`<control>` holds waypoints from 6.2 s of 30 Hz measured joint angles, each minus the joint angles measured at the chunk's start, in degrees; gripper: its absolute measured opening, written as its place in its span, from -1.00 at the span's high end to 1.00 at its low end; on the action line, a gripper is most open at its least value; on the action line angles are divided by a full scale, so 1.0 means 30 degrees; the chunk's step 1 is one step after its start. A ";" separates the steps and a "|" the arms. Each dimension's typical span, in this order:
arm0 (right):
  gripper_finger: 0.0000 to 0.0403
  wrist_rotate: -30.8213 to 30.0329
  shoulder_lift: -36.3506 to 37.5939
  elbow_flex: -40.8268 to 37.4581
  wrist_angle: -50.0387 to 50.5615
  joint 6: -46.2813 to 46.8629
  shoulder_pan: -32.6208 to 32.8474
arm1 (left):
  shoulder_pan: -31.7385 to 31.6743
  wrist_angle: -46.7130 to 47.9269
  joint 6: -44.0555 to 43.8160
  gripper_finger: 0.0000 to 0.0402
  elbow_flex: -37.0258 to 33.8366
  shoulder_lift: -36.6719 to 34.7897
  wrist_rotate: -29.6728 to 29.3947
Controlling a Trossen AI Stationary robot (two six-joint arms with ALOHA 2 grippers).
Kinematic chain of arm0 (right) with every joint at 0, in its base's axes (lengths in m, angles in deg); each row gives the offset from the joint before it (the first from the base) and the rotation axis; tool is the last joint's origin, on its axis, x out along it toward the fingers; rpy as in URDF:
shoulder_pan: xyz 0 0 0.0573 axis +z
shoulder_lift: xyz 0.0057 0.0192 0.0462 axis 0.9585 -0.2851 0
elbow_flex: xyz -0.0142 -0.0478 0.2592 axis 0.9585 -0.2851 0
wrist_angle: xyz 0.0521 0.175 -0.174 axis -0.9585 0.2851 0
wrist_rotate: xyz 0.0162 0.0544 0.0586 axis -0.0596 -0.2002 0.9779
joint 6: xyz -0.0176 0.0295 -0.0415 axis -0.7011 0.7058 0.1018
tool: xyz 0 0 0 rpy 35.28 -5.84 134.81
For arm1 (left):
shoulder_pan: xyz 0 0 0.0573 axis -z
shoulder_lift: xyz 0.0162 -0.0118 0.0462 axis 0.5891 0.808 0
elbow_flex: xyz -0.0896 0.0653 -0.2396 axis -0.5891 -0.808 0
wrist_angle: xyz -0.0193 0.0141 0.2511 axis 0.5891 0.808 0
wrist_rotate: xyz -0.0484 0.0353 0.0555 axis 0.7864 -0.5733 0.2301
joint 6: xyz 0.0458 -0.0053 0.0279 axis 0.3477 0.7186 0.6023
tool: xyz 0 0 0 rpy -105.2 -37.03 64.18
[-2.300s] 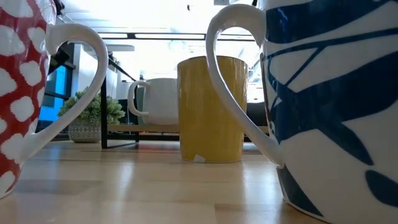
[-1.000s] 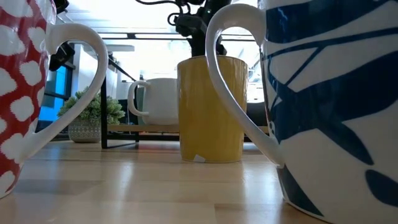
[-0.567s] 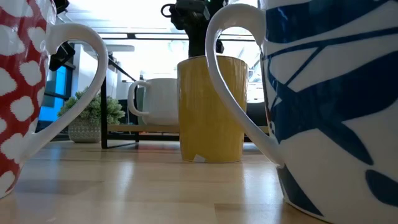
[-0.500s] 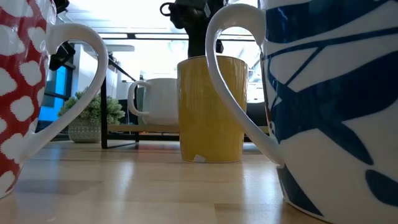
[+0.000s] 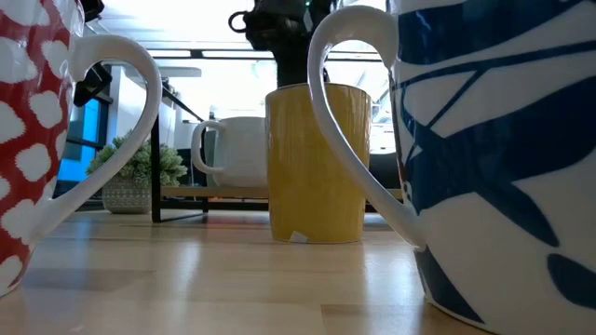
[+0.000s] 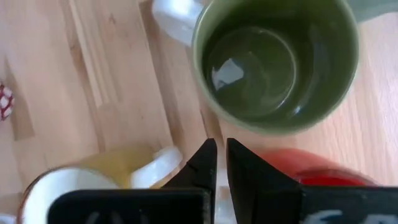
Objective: Place coffee mugs
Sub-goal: Adjust the mugs on the shelf
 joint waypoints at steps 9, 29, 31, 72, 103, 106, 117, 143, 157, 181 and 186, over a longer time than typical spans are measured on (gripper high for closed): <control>0.92 -0.0364 -0.0464 0.0000 0.0210 -0.0121 -0.0146 | 0.0003 -0.0012 -0.0045 0.40 -0.0007 0.0000 0.0003; 0.92 -0.1035 -0.0471 0.0000 -0.1055 -0.1056 -0.0809 | 0.0004 0.0008 -0.0045 0.40 -0.0004 0.0000 0.0007; 0.92 -0.0983 -0.0471 0.0000 -0.1335 -0.1061 -0.0794 | 0.0000 0.0007 -0.0038 0.40 -0.0006 0.0000 0.0007; 0.92 -0.3074 -0.0970 -0.0160 -0.2068 -0.0911 -0.1268 | 0.0007 0.0009 -0.0046 0.40 0.0000 0.0000 0.0073; 0.92 -0.1909 -0.1076 -0.0160 -0.3569 -0.0911 -0.1260 | 0.0000 0.0020 -0.0052 0.40 -0.0006 0.0000 0.0073; 0.92 -0.1840 -0.1076 -0.0160 -0.3750 -0.0911 -0.1260 | 0.0002 0.0015 -0.0059 0.40 -0.0006 0.0000 0.0073; 0.92 -0.2187 -0.1046 0.0596 -0.2042 -0.1098 -0.1306 | 0.0000 0.0022 -0.0045 0.40 -0.0007 0.0000 0.0073; 0.92 -0.7533 -0.0958 0.2499 0.7485 0.5994 -0.0706 | 0.0004 0.0138 -0.0008 0.40 0.0000 0.0000 0.0066; 0.92 -1.0001 0.2104 0.2645 0.7470 0.5967 -0.1570 | 0.0002 0.0780 -0.0016 0.40 -0.0005 0.0000 0.0066; 0.92 -0.8121 1.5055 -1.4948 -0.1988 0.8789 -0.0780 | 0.0007 0.0692 -0.0023 0.40 -0.0007 0.0000 -0.0289; 0.92 -0.6472 1.5540 -1.7573 -0.5732 0.8074 -0.0896 | 0.0007 0.0692 -0.0016 0.40 -0.0007 -0.0004 -0.0642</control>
